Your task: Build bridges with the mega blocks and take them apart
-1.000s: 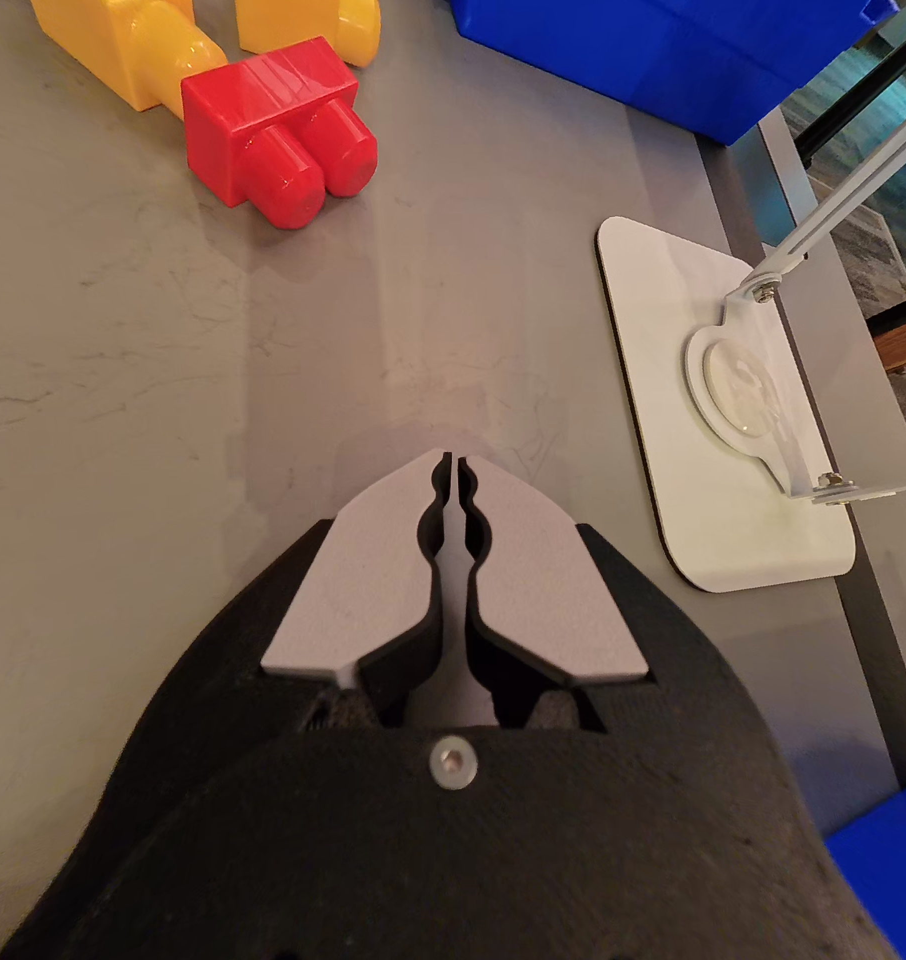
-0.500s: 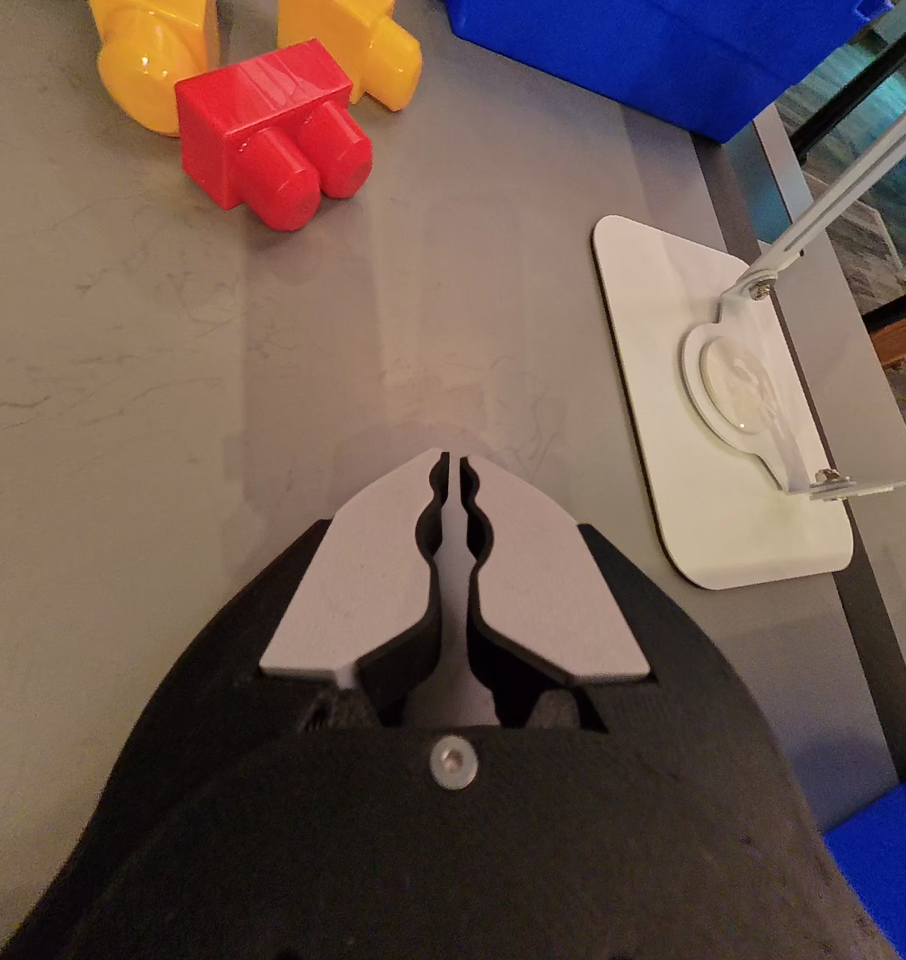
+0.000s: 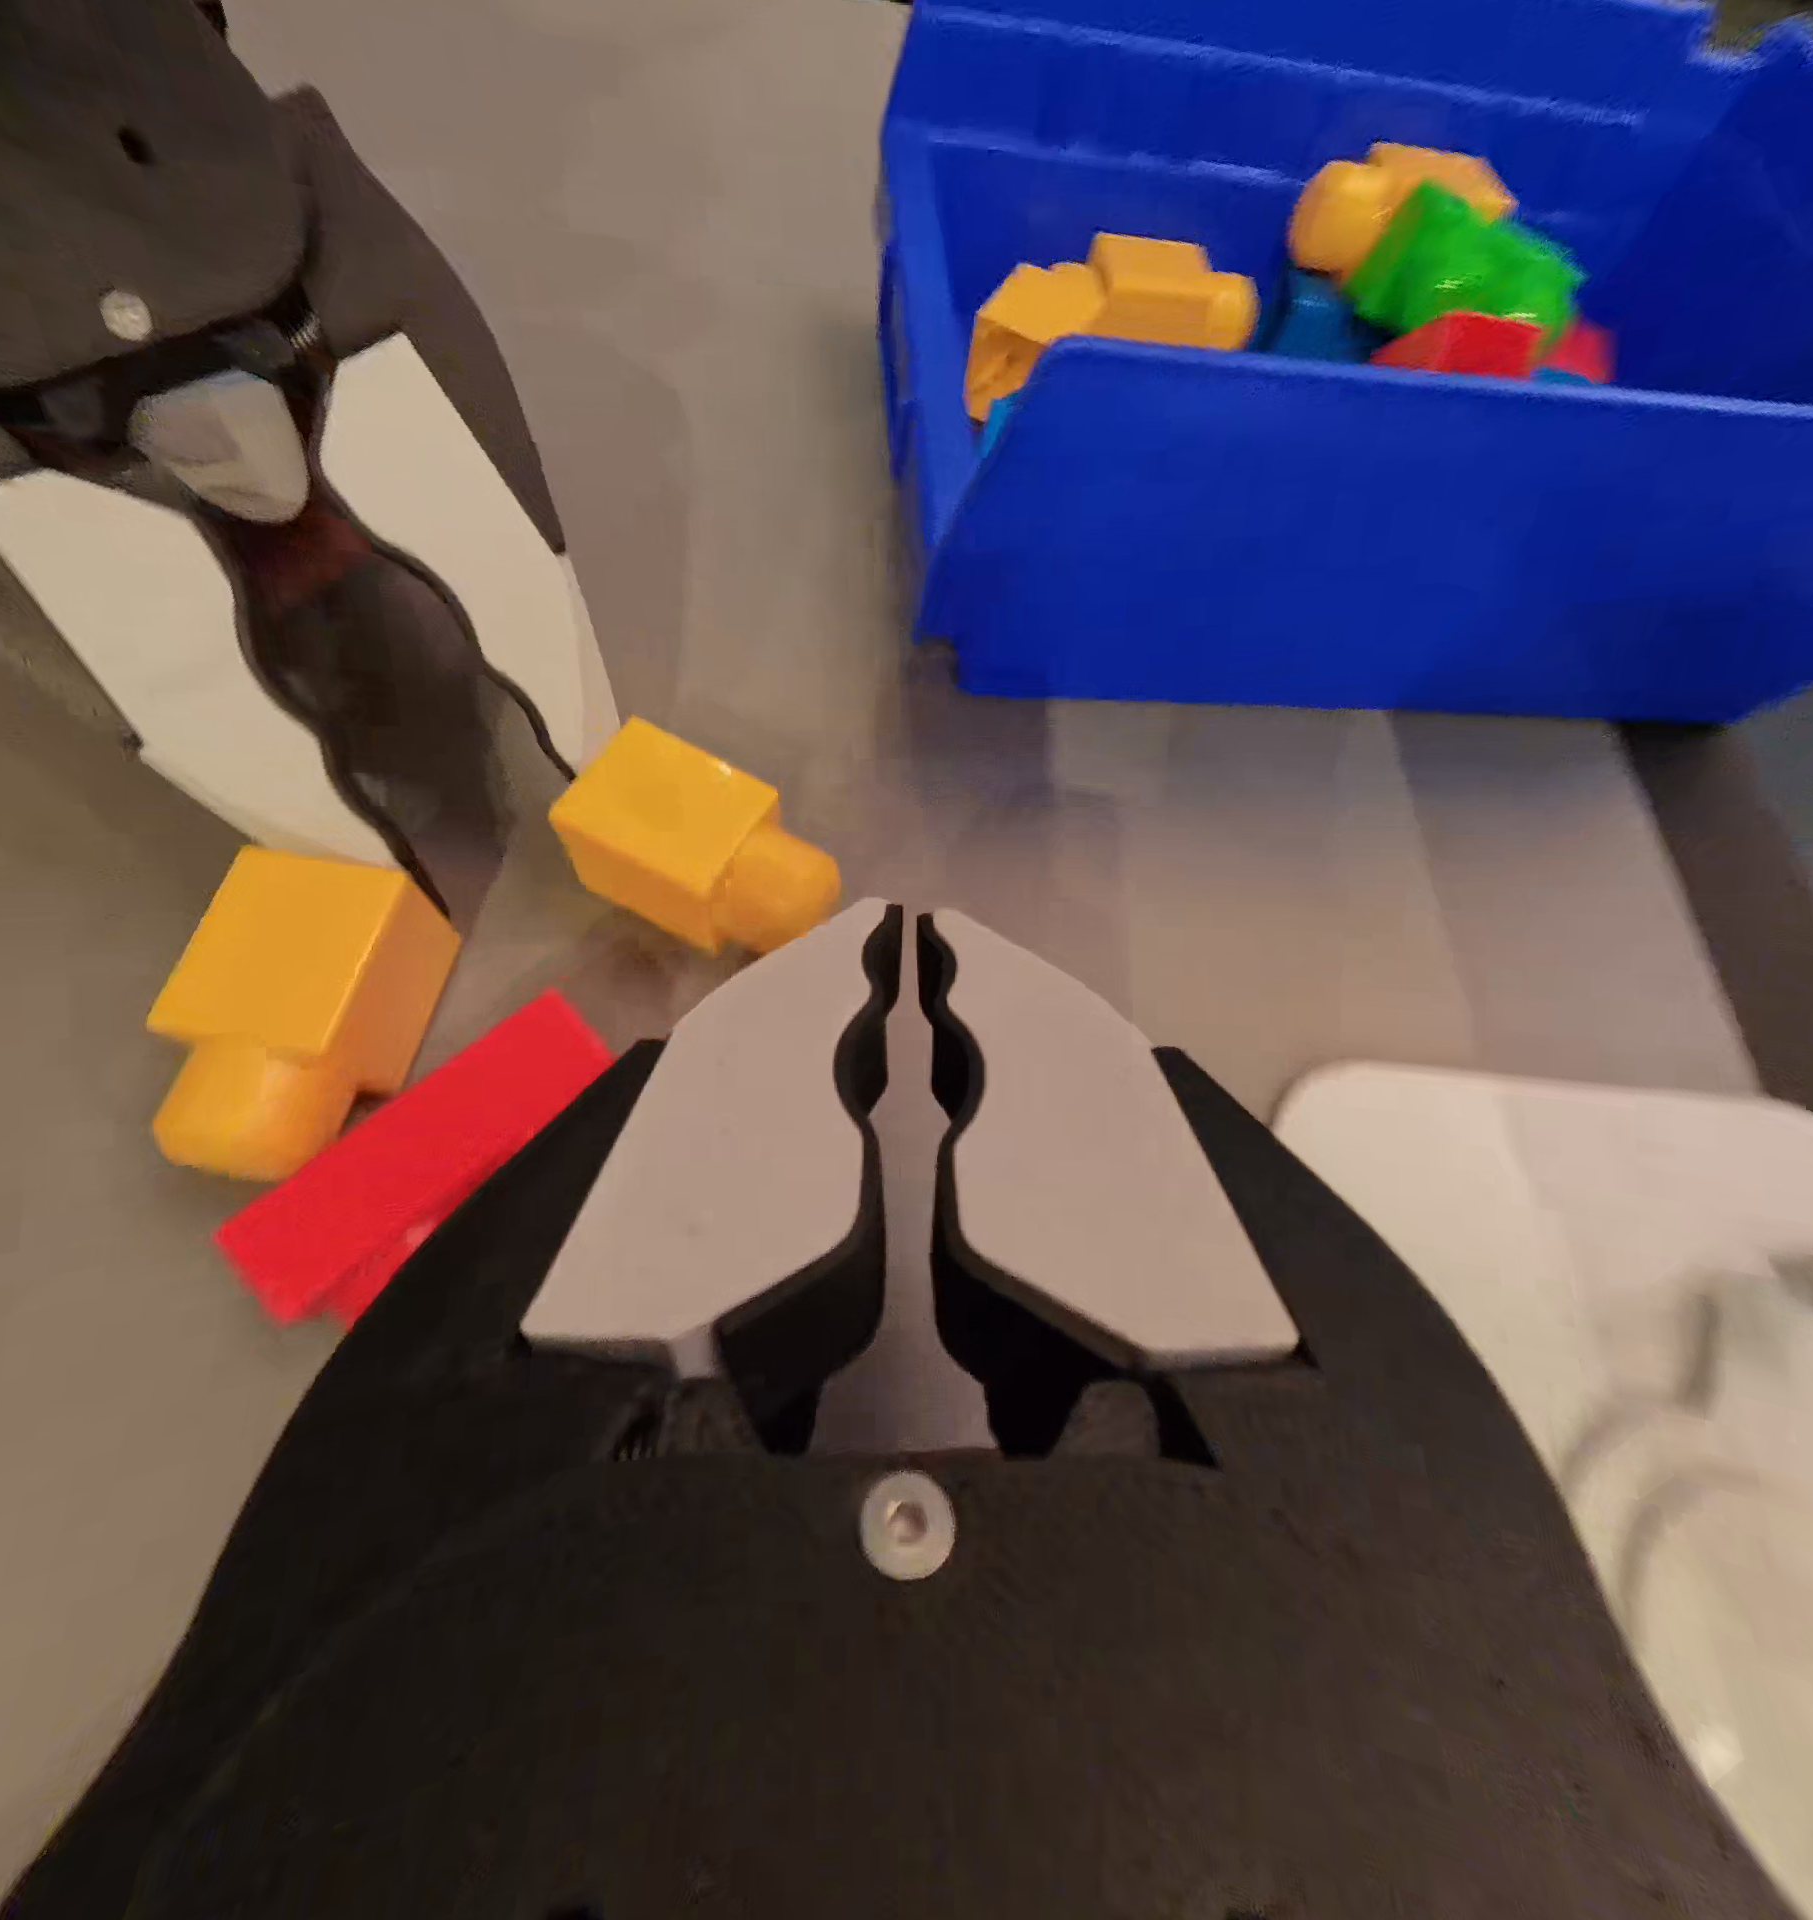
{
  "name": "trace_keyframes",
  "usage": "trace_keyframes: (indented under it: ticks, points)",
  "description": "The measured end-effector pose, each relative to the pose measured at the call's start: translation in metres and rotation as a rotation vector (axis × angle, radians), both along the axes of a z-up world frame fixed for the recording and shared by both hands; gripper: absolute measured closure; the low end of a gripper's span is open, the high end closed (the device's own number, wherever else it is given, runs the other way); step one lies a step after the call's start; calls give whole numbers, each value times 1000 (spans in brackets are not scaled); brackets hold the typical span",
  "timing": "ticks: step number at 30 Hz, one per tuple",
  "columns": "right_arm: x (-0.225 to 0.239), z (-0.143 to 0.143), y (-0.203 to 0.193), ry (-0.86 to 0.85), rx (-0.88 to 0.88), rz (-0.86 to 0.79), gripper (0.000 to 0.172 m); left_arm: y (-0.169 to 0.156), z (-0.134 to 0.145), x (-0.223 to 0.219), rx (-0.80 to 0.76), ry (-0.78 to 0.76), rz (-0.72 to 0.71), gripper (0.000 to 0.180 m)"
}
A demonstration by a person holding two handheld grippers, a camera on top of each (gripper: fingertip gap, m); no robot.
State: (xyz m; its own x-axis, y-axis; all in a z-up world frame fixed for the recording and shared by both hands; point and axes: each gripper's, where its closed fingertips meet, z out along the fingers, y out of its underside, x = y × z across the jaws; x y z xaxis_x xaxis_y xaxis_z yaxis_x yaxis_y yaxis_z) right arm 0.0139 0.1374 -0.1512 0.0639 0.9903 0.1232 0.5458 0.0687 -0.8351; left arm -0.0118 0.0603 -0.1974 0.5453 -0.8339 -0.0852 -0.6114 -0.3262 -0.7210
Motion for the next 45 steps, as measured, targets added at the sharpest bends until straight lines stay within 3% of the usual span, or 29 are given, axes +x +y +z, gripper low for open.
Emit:
trace_keyframes:
  ticks: [9, 24, 36, 45]
  points:
    - [-42, -23, 1, -99, -57, 170, 172, 0, 1, 1, -15, -15, -8, 142]
    - [-14, -38, -41, -277, -111, 338, 172, -12, -1, 8, -24, -5, -102, 142]
    - [14, -37, -61, -343, -144, 351, 168, -30, -1, 26, -21, -3, -221, 145]
    - [26, -44, -72, -361, -170, 356, 167, -34, -5, 37, -21, 25, -256, 158]
